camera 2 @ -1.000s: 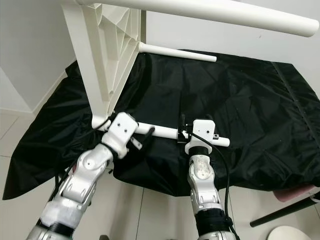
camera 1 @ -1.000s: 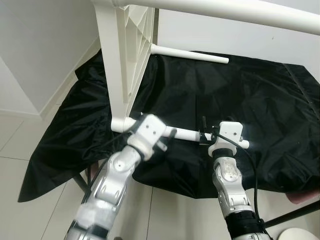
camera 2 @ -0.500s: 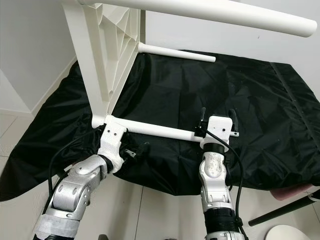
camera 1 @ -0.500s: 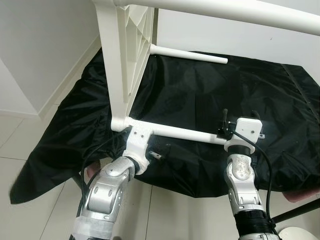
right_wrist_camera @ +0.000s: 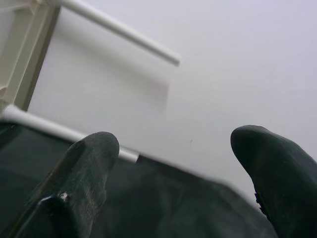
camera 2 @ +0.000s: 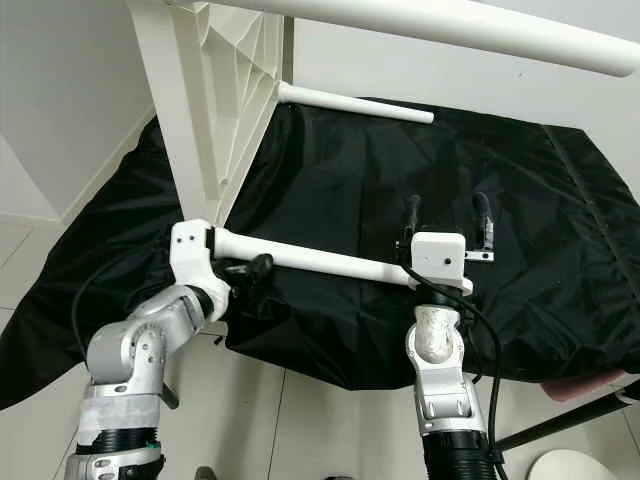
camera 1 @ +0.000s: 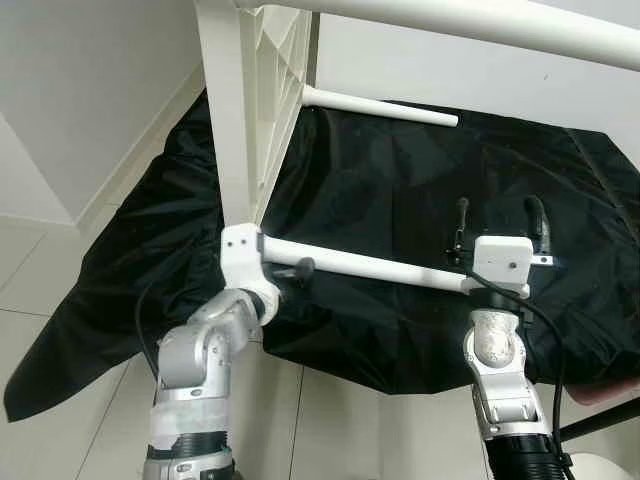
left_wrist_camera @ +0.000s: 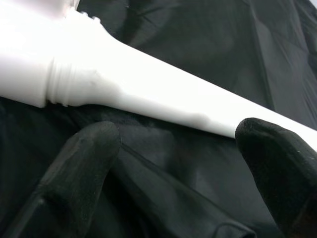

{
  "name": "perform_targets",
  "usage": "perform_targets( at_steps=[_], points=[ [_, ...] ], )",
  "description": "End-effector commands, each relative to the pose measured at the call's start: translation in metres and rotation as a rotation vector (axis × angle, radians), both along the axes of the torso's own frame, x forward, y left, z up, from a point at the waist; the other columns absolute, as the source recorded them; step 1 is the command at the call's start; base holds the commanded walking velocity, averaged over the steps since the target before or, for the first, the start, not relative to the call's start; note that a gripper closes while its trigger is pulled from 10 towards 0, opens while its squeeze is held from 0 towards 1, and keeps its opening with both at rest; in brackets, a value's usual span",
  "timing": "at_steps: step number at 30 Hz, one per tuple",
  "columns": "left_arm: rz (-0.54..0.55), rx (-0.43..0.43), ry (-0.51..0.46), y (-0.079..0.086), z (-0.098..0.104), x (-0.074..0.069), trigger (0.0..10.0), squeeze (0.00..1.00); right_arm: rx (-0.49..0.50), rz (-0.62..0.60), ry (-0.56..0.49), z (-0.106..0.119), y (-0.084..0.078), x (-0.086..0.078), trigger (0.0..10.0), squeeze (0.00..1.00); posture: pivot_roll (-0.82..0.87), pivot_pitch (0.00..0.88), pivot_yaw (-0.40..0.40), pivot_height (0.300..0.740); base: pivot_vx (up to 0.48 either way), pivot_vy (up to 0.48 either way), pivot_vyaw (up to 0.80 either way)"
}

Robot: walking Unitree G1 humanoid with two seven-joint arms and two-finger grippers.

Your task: Building children table

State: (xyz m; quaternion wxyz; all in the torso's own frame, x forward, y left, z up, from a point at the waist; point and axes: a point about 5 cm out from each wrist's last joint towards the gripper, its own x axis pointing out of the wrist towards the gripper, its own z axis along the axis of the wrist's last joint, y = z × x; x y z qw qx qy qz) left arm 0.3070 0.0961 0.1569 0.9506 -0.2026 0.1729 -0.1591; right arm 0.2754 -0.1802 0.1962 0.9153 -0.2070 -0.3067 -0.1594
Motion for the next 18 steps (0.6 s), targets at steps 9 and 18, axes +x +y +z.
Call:
perform_targets(
  at_steps=[9,18],
  points=[
    [-0.05,-0.03,0.107,-0.019,-0.001,0.001,10.0,0.0,-0.372,-0.059,-0.301,0.071,0.012,-0.031,10.0,0.0,0.0,0.054,0.012,0.74,0.0,0.0,0.0],
    [-0.099,-0.003,0.105,-0.023,0.003,0.002,10.0,0.0,-0.603,-0.002,-0.431,0.11,0.022,-0.028,10.0,0.0,-0.01,0.057,0.025,0.74,0.0,0.0,0.0]
  ],
)
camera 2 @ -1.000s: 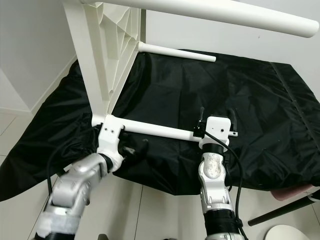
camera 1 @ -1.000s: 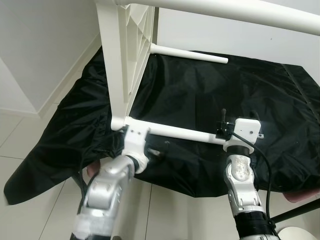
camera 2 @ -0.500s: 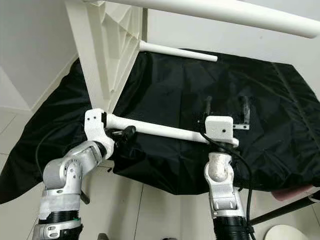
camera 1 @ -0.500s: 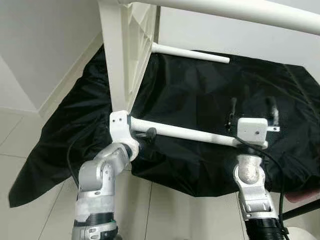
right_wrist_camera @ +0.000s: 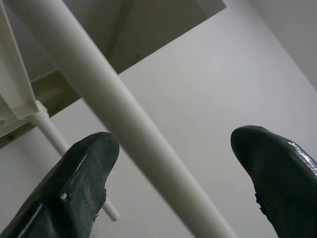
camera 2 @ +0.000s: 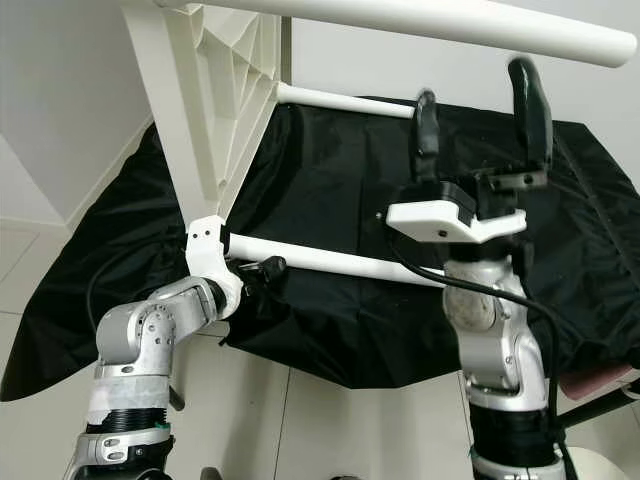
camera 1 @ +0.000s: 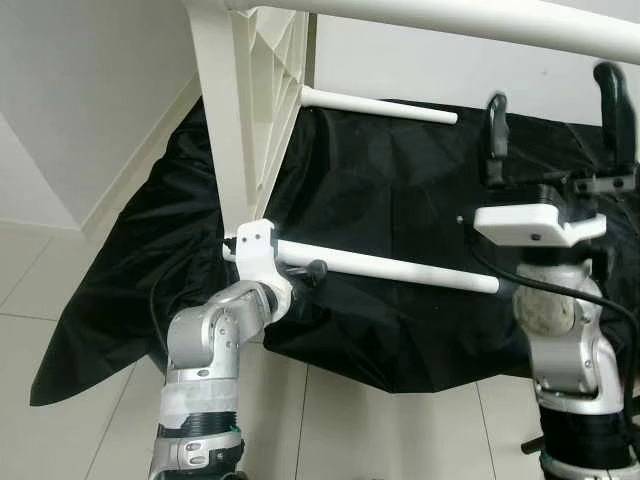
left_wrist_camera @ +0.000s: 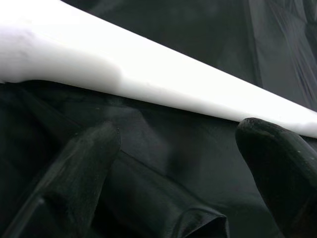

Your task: Building children table

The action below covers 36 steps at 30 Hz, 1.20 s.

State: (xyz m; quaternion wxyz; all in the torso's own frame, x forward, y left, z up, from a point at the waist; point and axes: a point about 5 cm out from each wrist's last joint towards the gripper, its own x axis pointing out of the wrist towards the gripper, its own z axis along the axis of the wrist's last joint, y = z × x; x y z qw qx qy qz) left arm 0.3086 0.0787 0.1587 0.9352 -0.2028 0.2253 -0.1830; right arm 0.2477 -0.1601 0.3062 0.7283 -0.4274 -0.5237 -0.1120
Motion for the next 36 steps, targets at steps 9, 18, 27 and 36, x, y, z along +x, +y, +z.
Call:
perform_targets(
  at_steps=[9,18,27,36],
  points=[
    [-0.035,-0.001,-0.005,-0.01,0.008,0.003,10.0,0.0,-0.128,0.052,0.088,0.028,0.017,0.022,10.0,0.0,-0.02,0.057,0.021,0.74,0.0,0.0,0.0],
    [-0.03,-0.006,-0.015,-0.01,0.011,0.003,10.0,0.0,-0.2,0.062,0.193,0.033,0.03,0.043,10.0,0.0,-0.01,0.06,0.015,0.74,0.0,0.0,0.0],
    [-0.025,-0.004,-0.022,-0.009,0.012,0.004,10.0,0.0,-0.244,0.04,0.23,0.039,0.036,0.057,10.0,0.0,0.0,0.061,0.01,0.74,0.0,0.0,0.0],
    [-0.03,-0.008,-0.028,-0.011,0.013,0.003,10.0,0.0,-0.276,-0.01,0.196,0.071,0.042,0.068,10.0,0.0,-0.01,0.051,0.006,0.74,0.0,0.0,0.0]
  ],
)
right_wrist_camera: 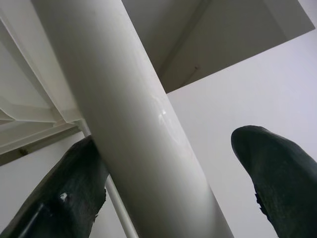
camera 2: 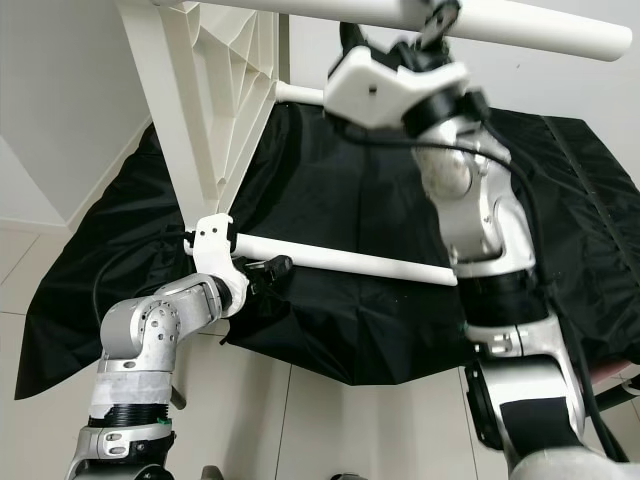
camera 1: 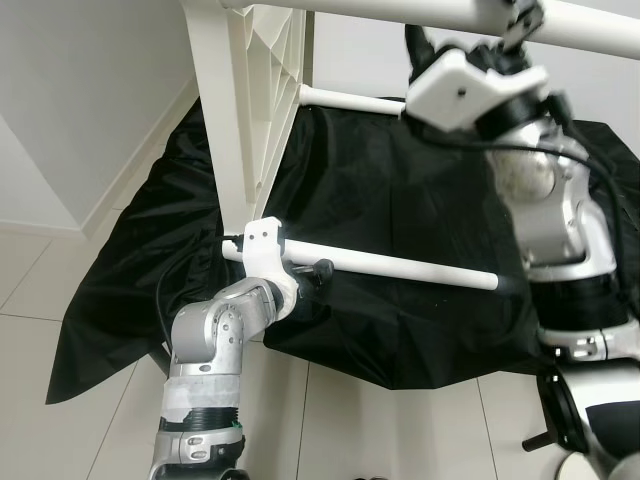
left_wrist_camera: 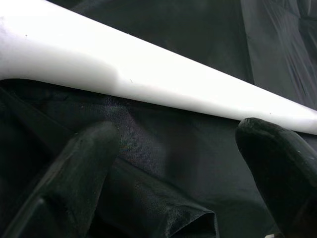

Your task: Building children table

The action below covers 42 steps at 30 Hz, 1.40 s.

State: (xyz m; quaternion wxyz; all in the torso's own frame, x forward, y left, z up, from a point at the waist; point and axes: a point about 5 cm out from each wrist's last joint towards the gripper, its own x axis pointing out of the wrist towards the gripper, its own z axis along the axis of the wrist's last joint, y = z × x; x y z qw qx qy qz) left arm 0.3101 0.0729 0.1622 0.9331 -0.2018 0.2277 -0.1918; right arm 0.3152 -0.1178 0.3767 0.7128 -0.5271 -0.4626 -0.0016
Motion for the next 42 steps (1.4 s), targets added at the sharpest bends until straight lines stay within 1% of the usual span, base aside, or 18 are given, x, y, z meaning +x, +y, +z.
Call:
perform_targets(
  at_steps=[1,7,8,9,10,11,14,17,20,24,25,30,33,34,37,38,40,42],
  points=[
    [-0.011,-0.007,-0.03,-0.006,0.01,0.002,10.0,0.0,-0.017,-0.018,0.009,0.004,0.0,0.002,10.0,0.0,-0.01,0.047,0.001,0.74,0.0,0.0,0.0],
    [-0.013,-0.014,-0.034,-0.007,0.012,0.002,10.0,0.0,-0.032,-0.052,0.031,0.012,0.003,0.004,10.0,0.0,-0.01,0.044,0.001,0.74,0.0,0.0,0.0],
    [-0.015,-0.017,-0.036,-0.008,0.013,0.002,10.0,0.0,-0.033,-0.067,0.048,0.013,0.004,0.006,4.2,0.0,-0.01,0.04,-0.004,0.74,0.0,0.0,0.0],
    [-0.015,-0.017,-0.036,-0.008,0.013,0.002,10.0,0.0,-0.033,-0.067,0.048,0.013,0.004,0.006,4.2,0.0,-0.01,0.04,-0.004,0.74,0.0,0.0,0.0],
    [-0.017,-0.02,-0.037,-0.009,0.014,0.002,10.0,0.0,-0.036,-0.081,0.07,0.013,0.003,0.007,0.0,0.0,-0.01,0.038,-0.006,0.74,0.0,0.0,0.0],
    [-0.022,-0.023,-0.034,-0.01,0.014,0.0,10.0,0.0,-0.028,-0.089,0.112,0.009,0.002,0.008,0.0,0.0,0.0,0.036,-0.009,0.74,0.0,0.0,0.0],
    [-0.021,-0.025,-0.031,-0.01,0.014,-0.001,10.0,0.0,-0.011,-0.089,0.134,0.007,0.001,0.008,0.0,0.0,0.0,0.036,-0.015,0.74,0.0,0.0,0.0],
    [-0.018,-0.046,0.014,-0.015,0.009,-0.001,10.0,0.0,0.084,-0.066,0.193,-0.004,-0.001,0.008,0.0,0.0,-0.01,0.039,-0.022,0.74,0.0,0.0,0.0],
    [-0.018,-0.046,0.014,-0.015,0.009,-0.001,10.0,0.0,0.084,-0.066,0.193,-0.004,-0.001,0.008,0.0,0.0,-0.01,0.039,-0.022,0.74,0.0,0.0,0.0],
    [-0.008,-0.071,0.088,-0.024,-0.001,0.0,10.0,0.0,0.203,-0.033,0.24,-0.008,0.003,0.006,0.0,0.0,-0.03,0.057,-0.019,0.74,0.0,0.0,0.0],
    [0.0,-0.077,0.097,-0.027,-0.002,0.002,10.0,0.0,0.233,-0.022,0.242,-0.007,0.003,0.005,0.0,0.0,-0.03,0.06,-0.018,0.74,0.0,0.0,0.0],
    [0.011,-0.089,0.106,-0.03,-0.001,0.005,10.0,0.0,0.262,-0.019,0.24,-0.004,0.003,0.004,0.0,0.0,-0.03,0.067,-0.018,0.74,0.0,0.0,0.0],
    [0.031,-0.095,0.112,-0.033,0.003,0.011,10.0,0.0,0.335,-0.001,0.235,0.004,0.0,0.001,0.0,0.0,-0.04,0.083,-0.008,0.74,0.0,0.0,0.0],
    [0.031,-0.095,0.112,-0.033,0.003,0.011,10.0,0.0,0.335,-0.001,0.235,0.004,0.0,0.001,0.0,0.0,-0.04,0.083,-0.008,0.74,0.0,0.0,0.0],
    [0.108,-0.147,0.133,-0.036,0.01,0.023,10.0,0.0,0.399,0.014,0.236,0.013,-0.005,-0.002,0.0,0.0,-0.05,0.087,-0.006,0.74,0.0,0.0,0.0],
    [0.108,-0.147,0.133,-0.036,0.01,0.023,10.0,0.0,0.399,0.014,0.236,0.013,-0.005,-0.002,0.0,0.0,-0.05,0.087,-0.006,0.74,0.0,0.0,0.0],
    [0.139,-0.206,0.129,-0.037,0.02,0.029,10.0,0.0,0.417,0.015,0.228,0.017,-0.007,-0.004,0.0,0.0,-0.05,0.087,-0.006,0.74,0.0,0.0,0.0],
    [0.139,-0.206,0.129,-0.037,0.02,0.029,10.0,0.0,0.417,0.015,0.228,0.017,-0.007,-0.004,0.0,0.0,-0.05,0.087,-0.006,0.74,0.0,0.0,0.0]
  ],
)
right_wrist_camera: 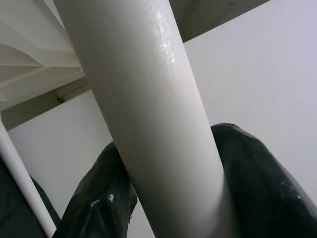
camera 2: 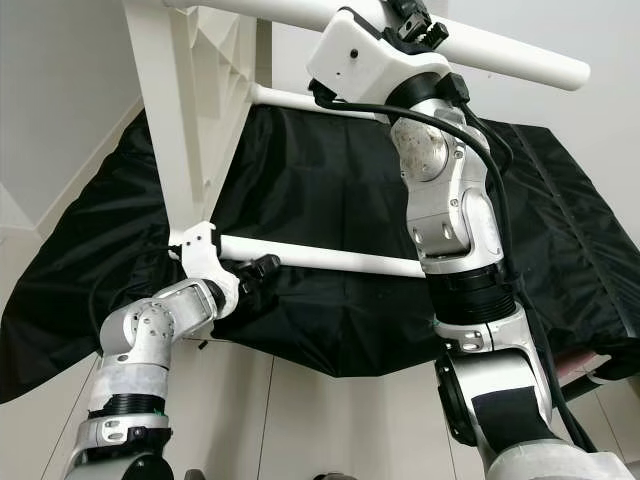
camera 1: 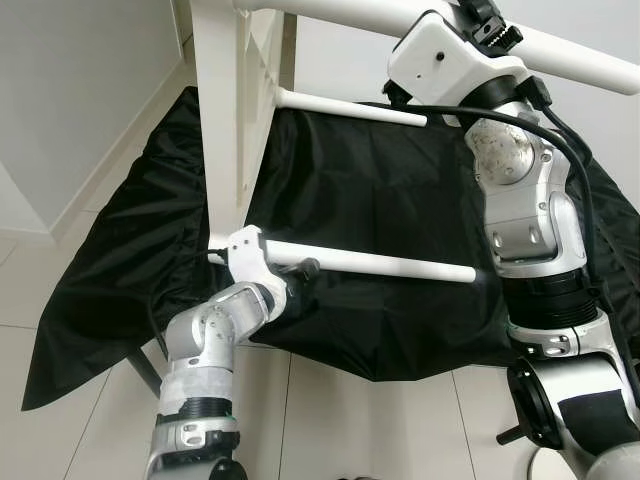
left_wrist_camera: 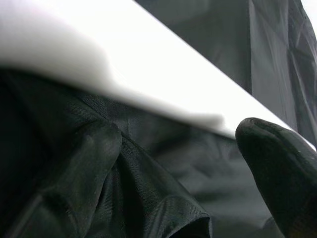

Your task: Building children table

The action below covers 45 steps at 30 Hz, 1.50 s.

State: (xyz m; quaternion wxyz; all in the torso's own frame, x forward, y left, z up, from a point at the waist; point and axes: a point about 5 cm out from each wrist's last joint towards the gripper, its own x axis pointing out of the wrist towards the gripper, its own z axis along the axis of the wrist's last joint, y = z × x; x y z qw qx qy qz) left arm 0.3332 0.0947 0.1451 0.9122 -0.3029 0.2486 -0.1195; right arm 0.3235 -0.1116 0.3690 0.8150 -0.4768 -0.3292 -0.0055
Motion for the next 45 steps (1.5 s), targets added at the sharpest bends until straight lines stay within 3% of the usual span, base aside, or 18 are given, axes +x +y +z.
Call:
perform_targets(
  at_steps=[1,14,25,26,27,30,31,32,34,37,39,41,42,44,45],
  points=[
    [-0.008,-0.079,-0.002,-0.059,0.043,0.01,10.0,0.0,0.249,0.07,-0.076,0.027,-0.015,-0.013,0.0,0.0,-0.05,0.087,-0.006,0.74,0.0,0.0,0.0],
    [0.1,-0.119,-0.026,-0.051,0.06,0.028,10.0,0.0,0.295,0.054,-0.089,0.037,-0.022,-0.017,0.0,0.0,-0.05,0.089,-0.003,0.74,0.0,0.0,0.0],
    [0.147,-0.209,-0.112,-0.062,0.081,0.032,10.0,0.0,0.395,0.049,-0.077,0.047,-0.035,-0.015,0.0,0.0,-0.06,0.09,-0.008,0.74,0.0,0.0,0.0],
    [0.147,-0.304,-0.158,-0.073,0.093,0.03,0.0,0.0,0.413,0.038,-0.088,0.053,-0.04,-0.013,0.0,0.0,-0.07,0.091,-0.013,0.74,0.0,0.0,0.0],
    [0.132,-0.372,-0.218,-0.085,0.106,0.025,0.0,0.0,0.43,0.028,-0.1,0.06,-0.044,-0.011,0.0,0.0,-0.08,0.094,-0.019,0.74,0.0,0.0,0.0],
    [0.132,-0.372,-0.218,-0.085,0.106,0.025,0.0,0.0,0.43,0.028,-0.1,0.06,-0.044,-0.011,0.0,0.0,-0.08,0.094,-0.019,0.74,0.0,0.0,0.0],
    [0.099,-0.417,-0.268,-0.095,0.116,0.019,0.0,0.0,0.439,0.021,-0.113,0.067,-0.047,-0.01,0.0,0.0,-0.08,0.095,-0.025,0.74,0.0,0.0,0.0],
    [0.099,-0.417,-0.268,-0.095,0.116,0.019,0.0,0.0,0.439,0.021,-0.113,0.067,-0.047,-0.01,0.0,0.0,-0.08,0.095,-0.025,0.74,0.0,0.0,0.0],
    [0.045,-0.445,-0.38,-0.103,0.134,0.011,0.0,0.0,0.52,0.045,-0.106,0.08,-0.054,-0.005,0.0,0.0,-0.08,0.099,-0.03,0.74,0.0,0.0,0.0],
    [0.02,-0.409,-0.545,-0.098,0.161,0.011,0.0,0.0,0.62,0.08,-0.099,0.091,-0.067,-0.003,0.0,0.0,-0.08,0.103,-0.04,0.74,0.0,0.0,0.0],
    [0.02,-0.409,-0.545,-0.098,0.161,0.011,0.0,0.0,0.62,0.08,-0.099,0.091,-0.067,-0.003,0.0,0.0,-0.08,0.103,-0.04,0.74,0.0,0.0,0.0],
    [0.023,-0.367,-0.744,-0.088,0.198,0.011,0.0,0.0,0.68,0.093,-0.11,0.096,-0.08,-0.005,0.0,0.0,-0.08,0.103,-0.04,0.74,0.0,0.0,0.0],
    [0.023,-0.367,-0.744,-0.088,0.198,0.011,0.0,0.0,0.68,0.093,-0.11,0.096,-0.08,-0.005,0.0,0.0,-0.08,0.103,-0.04,0.74,0.0,0.0,0.0],
    [0.032,-0.353,-0.913,-0.077,0.233,0.01,0.0,0.0,0.704,0.095,-0.135,0.098,-0.089,-0.008,0.0,0.0,-0.07,0.098,-0.048,0.74,0.0,0.0,0.0],
    [0.032,-0.353,-0.913,-0.077,0.233,0.01,0.0,0.0,0.704,0.095,-0.135,0.098,-0.089,-0.008,0.0,0.0,-0.07,0.098,-0.048,0.74,0.0,0.0,0.0]
  ],
)
